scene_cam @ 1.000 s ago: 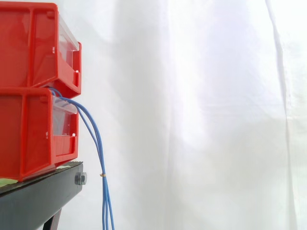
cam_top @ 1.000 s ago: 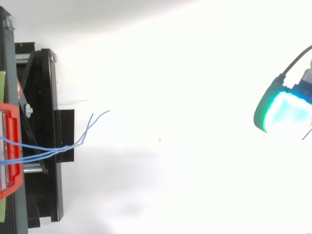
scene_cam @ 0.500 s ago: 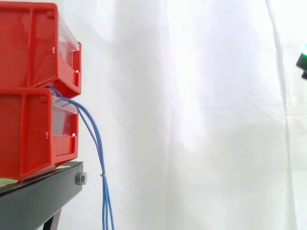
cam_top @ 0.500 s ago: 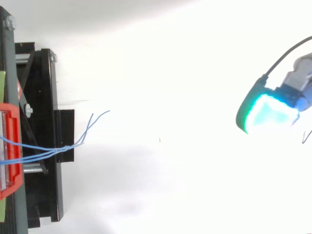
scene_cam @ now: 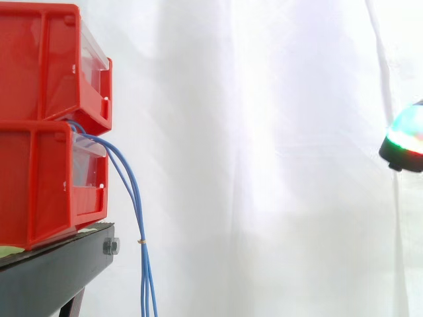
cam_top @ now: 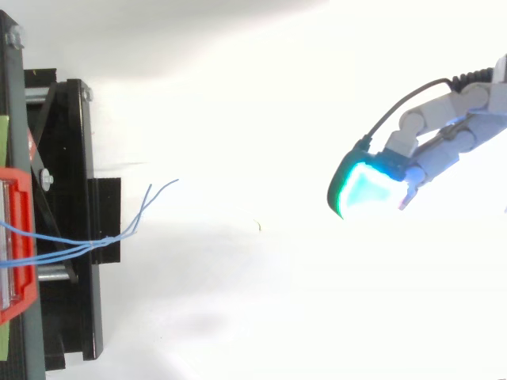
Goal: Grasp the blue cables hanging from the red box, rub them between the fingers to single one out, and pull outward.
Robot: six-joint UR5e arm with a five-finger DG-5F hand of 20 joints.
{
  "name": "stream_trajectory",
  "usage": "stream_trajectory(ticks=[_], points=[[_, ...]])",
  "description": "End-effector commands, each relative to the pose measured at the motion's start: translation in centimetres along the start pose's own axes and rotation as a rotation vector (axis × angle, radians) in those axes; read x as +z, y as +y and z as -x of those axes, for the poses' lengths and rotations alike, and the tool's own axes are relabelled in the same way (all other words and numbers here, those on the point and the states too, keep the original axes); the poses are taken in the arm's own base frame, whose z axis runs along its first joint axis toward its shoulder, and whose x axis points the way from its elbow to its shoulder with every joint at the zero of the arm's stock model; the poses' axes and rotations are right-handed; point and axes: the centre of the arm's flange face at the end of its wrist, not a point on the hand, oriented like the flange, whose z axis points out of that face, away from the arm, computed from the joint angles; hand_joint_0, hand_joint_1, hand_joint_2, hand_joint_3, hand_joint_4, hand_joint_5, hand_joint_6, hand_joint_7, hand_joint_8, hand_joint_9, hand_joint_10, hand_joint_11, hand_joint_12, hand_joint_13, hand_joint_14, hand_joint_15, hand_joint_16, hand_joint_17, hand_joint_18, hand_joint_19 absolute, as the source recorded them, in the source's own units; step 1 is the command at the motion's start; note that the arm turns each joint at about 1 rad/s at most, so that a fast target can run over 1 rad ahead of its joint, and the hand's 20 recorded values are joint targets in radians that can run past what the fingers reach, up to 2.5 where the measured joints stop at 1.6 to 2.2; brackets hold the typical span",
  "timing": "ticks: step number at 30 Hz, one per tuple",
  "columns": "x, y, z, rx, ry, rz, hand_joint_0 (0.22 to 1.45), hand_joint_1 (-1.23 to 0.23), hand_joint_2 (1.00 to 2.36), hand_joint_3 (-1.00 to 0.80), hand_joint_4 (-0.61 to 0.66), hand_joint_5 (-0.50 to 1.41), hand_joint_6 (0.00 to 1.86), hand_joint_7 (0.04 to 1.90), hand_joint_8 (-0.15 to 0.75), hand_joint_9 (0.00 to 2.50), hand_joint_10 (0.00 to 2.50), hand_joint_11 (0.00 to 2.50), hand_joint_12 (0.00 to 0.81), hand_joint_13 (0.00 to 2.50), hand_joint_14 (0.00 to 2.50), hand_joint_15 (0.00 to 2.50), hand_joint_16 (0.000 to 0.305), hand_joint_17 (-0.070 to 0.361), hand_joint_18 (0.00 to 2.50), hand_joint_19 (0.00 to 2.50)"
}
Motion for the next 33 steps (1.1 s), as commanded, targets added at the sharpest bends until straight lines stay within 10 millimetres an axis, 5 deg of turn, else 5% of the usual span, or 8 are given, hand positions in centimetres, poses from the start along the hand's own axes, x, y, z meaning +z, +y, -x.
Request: stream_trajectory(ticks=[1, 9, 24, 33], points=[[0.6, -0.5, -0.2, 0.006, -0.004, 0.015, 0.41, -0.55, 1.0, -0.5, 0.34, -0.2, 0.5, 0.78, 0.388, 0.69, 0.01, 0.35, 0.472, 0.67, 0.01, 0.34, 0.069, 0.156, 0.73, 0.42], [1.5, -0.3, -0.2, -0.008, -0.015, 0.075, 0.42, -0.57, 1.0, -0.5, 0.34, -0.2, 0.5, 0.79, 0.386, 0.69, 0.01, 0.36, 0.47, 0.68, 0.01, 0.34, 0.068, 0.154, 0.73, 0.43], [6.0, -6.0, -1.2, 0.012, -0.117, 0.129, 0.5, -0.76, 1.0, -0.5, 0.27, -0.16, 0.5, 0.84, 0.343, 0.63, 0.01, 0.37, 0.427, 0.54, 0.01, 0.34, 0.061, 0.137, 0.59, 0.44], [6.7, -7.0, -0.6, 0.017, -0.264, 0.136, 0.52, -0.8, 1.0, -0.5, 0.29, -0.15, 0.5, 0.88, 0.331, 0.61, 0.01, 0.37, 0.417, 0.5, 0.01, 0.32, 0.059, 0.133, 0.56, 0.43]])
